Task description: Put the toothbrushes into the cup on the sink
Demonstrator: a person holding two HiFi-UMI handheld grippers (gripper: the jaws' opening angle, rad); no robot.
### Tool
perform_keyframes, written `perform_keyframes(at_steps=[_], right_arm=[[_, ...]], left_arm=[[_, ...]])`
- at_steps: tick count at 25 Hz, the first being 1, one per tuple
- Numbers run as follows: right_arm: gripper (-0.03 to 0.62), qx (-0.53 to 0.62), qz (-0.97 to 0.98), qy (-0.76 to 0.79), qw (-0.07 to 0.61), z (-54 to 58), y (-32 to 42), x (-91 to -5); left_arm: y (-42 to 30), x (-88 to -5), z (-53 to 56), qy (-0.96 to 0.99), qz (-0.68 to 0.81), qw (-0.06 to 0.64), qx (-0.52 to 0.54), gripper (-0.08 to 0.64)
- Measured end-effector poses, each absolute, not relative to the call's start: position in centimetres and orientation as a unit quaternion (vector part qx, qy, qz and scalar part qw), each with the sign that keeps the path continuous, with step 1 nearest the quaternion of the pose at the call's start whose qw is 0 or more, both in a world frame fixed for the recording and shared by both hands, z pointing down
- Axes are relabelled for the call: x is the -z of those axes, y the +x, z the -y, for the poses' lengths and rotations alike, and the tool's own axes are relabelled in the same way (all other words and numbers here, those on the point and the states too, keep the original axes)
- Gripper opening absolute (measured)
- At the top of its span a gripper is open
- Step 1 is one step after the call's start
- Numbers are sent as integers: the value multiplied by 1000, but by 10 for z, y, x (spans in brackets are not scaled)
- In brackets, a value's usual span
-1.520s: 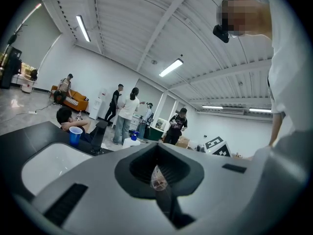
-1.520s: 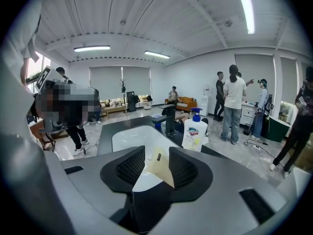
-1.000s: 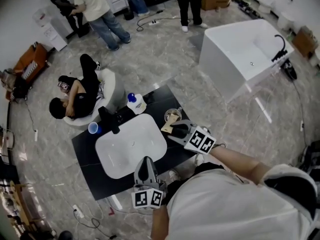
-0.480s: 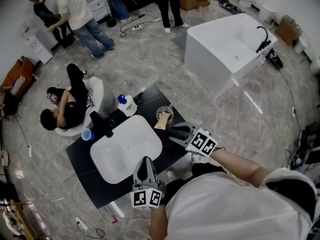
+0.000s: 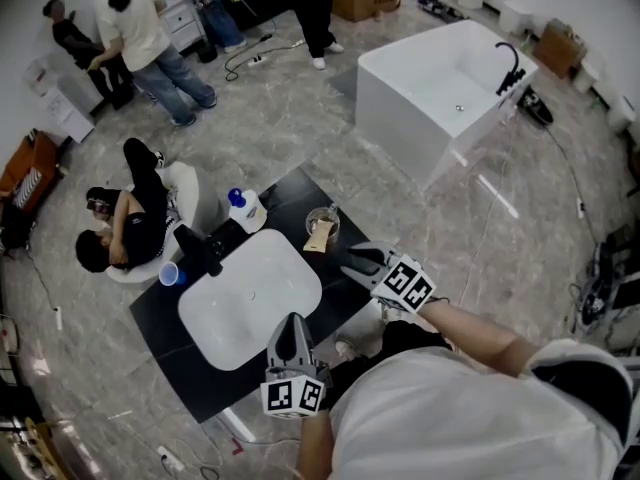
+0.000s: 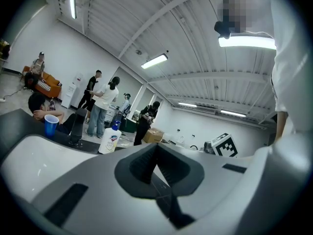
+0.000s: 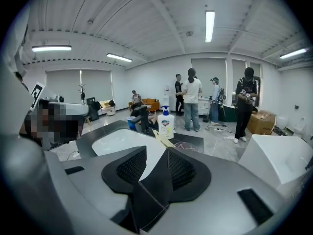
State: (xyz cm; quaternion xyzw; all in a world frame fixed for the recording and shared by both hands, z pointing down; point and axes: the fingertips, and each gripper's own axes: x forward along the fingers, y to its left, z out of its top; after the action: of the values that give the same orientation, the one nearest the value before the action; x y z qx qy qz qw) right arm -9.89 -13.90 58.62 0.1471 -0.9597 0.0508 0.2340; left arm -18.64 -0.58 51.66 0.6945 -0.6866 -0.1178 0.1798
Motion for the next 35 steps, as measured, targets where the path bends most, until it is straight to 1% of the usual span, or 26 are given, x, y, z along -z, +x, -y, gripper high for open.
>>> perform_keyframes(at_steps=[4,8,14,22,29,35], right_arm=[[108,-52,962,154,220,141,-104,-576],[84,-51,963,155,215,137,-108,-570],[78,-50,964,156,212,136,-119,-563],[61,-45,967,173,183,144,-118,-534],[49,-64,973,198,101,153,-104,-479],[50,-25,979,187,81,143,-97,-454]], left_arm=[[-188,-515,3,699,684,173,120,3],[-189,-511,-1,702,681,167,122,3],[-193,-513,-4,702,679,164,134,3],[-205,-507,0,698,685,152,145,3],[-194,-505,8,709,674,153,143,3],[-190,-509,14,710,673,156,135,3]])
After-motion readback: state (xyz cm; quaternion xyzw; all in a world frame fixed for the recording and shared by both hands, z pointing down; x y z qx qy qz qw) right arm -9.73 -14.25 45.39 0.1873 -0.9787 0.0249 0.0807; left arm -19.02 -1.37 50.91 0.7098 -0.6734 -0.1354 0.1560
